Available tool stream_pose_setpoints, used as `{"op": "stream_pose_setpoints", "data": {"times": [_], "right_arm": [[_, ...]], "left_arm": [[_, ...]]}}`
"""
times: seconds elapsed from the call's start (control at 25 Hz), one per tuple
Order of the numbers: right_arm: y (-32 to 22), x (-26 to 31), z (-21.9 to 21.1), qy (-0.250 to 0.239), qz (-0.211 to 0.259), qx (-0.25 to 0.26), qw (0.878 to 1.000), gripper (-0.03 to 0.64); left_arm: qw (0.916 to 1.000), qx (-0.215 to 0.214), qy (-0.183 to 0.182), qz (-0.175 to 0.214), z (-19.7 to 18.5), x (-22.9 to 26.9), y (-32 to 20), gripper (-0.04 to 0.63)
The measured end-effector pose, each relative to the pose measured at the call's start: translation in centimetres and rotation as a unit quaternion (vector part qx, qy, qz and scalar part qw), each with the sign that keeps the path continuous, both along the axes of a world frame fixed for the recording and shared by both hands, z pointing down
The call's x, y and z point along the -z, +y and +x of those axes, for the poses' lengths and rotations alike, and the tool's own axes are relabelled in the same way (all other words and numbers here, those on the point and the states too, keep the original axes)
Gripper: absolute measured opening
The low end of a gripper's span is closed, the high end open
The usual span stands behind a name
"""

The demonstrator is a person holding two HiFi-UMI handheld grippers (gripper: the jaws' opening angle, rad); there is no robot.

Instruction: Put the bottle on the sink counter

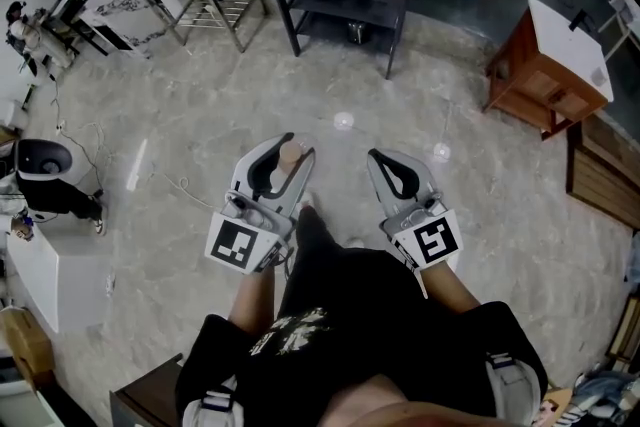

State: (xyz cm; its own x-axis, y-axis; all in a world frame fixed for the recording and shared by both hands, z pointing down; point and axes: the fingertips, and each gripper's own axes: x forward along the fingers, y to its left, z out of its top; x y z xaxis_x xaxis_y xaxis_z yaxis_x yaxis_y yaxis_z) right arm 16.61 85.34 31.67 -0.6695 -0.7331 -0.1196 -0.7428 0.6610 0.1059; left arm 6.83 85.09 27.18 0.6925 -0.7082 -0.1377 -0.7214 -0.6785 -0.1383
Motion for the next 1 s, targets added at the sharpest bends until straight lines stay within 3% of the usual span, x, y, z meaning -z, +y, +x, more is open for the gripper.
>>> {"op": "stream_pose_setpoints", "data": {"times": [0.2,0.32,0.64,0.84,1.0], "right_arm": [[-1.7,0.0,1.2,-0.003,-0.002,-0.004,1.000,-0.005],[-2.6,0.1,1.4,-0.008,-0.004,-0.006,1.000,-0.005],[-5.4,-0.1,-0.9,-0.013,-0.005,0.001,1.000,-0.005],[-9.2,0.3,-2.9,-0.006,-0.006,0.007,1.000,-0.005],[-12.8,0.3,-5.0,-0.004,-0.008,0.019,1.000,-0.005]], "left_arm": [[0.9999,0.003,-0.013,-0.011,0.9,-0.3,-1.6,0.150],[0.9999,-0.001,0.000,-0.015,1.1,0.3,-2.2,0.150],[0.9999,0.006,0.003,-0.012,-1.2,-0.8,-5.3,0.150],[0.9983,0.014,0.019,-0.053,-2.7,-0.5,-8.5,0.151],[0.9993,0.017,0.017,-0.028,-4.8,0.0,-11.1,0.150]]}}
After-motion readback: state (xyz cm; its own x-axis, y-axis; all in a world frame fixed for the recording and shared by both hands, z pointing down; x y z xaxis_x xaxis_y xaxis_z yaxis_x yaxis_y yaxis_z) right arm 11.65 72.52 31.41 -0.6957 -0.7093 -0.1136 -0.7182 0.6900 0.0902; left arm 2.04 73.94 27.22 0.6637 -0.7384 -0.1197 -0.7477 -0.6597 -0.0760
